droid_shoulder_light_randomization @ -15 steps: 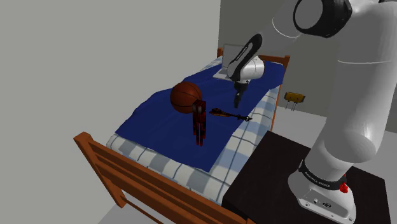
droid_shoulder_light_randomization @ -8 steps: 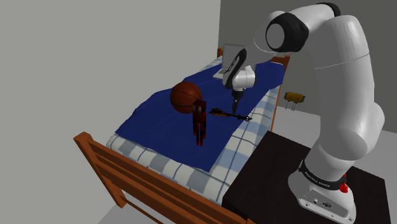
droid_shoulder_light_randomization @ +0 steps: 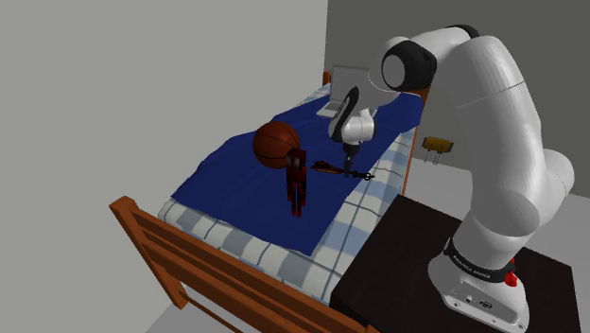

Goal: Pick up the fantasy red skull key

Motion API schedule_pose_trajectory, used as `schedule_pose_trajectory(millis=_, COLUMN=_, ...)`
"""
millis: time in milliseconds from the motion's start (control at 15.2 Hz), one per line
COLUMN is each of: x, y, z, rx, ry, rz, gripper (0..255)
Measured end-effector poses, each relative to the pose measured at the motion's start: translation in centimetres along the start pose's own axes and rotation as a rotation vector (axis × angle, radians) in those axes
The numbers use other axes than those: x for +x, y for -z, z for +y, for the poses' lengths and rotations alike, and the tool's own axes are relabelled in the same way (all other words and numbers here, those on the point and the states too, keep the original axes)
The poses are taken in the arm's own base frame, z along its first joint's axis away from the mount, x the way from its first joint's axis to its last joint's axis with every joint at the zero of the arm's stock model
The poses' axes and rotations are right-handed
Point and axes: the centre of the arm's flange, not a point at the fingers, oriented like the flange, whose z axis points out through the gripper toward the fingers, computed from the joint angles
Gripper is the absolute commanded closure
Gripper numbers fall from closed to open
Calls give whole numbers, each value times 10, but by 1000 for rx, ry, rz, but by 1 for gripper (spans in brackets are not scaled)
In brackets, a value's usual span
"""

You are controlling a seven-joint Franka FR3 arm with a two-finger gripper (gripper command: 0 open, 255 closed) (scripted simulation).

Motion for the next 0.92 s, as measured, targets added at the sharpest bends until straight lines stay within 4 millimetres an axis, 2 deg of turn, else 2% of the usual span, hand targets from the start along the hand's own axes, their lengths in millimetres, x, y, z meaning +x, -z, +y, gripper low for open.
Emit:
schedule_pose_trajectory(millis=132, x=0, y=-7, z=-1, rx=0, ry=0, rz=0, gripper=0)
schedule_pose_trajectory(millis=198, x=0, y=-7, z=-1, rx=0, ry=0, rz=0, gripper=255)
schedule_pose_trajectory(millis=924, x=0, y=-5, z=-1, rx=0, ry=0, rz=0, gripper=255)
